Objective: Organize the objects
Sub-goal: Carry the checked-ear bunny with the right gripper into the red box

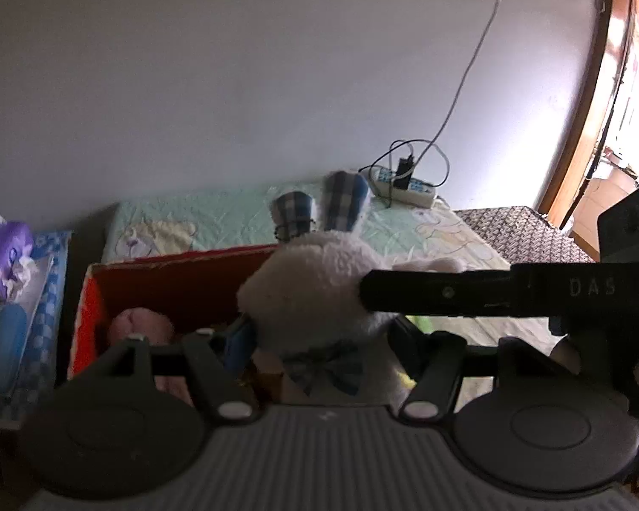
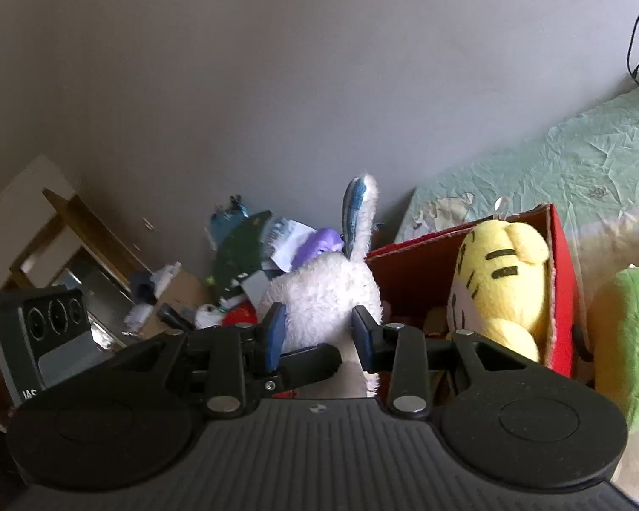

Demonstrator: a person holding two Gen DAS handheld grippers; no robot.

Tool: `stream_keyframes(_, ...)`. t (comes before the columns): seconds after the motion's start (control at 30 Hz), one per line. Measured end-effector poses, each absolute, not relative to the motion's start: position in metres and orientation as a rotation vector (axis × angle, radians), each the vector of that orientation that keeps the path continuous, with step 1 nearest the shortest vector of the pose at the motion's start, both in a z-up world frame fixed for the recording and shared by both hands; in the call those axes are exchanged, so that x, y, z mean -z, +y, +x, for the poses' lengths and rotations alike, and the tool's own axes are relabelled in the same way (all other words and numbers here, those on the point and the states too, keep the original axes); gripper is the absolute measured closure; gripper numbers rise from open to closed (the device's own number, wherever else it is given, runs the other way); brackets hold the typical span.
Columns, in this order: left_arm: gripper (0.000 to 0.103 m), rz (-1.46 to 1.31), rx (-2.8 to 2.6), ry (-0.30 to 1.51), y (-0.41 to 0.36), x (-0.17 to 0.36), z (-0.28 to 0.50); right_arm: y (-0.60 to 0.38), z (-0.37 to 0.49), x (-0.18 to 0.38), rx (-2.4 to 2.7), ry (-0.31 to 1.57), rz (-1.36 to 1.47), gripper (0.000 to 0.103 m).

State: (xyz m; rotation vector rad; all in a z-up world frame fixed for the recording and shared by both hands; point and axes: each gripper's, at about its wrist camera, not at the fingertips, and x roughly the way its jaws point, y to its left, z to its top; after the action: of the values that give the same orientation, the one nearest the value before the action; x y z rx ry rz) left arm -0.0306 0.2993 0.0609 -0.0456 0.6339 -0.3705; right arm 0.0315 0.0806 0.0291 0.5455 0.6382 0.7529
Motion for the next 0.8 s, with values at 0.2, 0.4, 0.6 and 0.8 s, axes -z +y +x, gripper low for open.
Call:
stream_keyframes(0.2, 0.037, -0.076, 0.384, 0.678, 0.32, -0.043, -0.005, 0.093, 0.046, -0.024, -0.709, 0.674, 0.5, 0.067)
stream_keyframes(0.4, 0.037, -0.089, 0.379, 0.729, 0.334, -0.024, 0.015, 0.107, 0.06, -0.006, -0.687, 0.728, 0.449, 0.067)
stream_keyframes(0.6, 0.037, -0.098, 0.335, 0.787, 0.341, -0.004, 0.032, 0.113, 0.074, 0.011, -0.68, 0.801, 0.468, 0.067)
stream_keyframes(0.8, 0.037, -0.079, 0.287, 0.841, 0.343, 0.011, 0.044, 0.119, 0.083, 0.02, -0.677, 0.844, 0.46, 0.067)
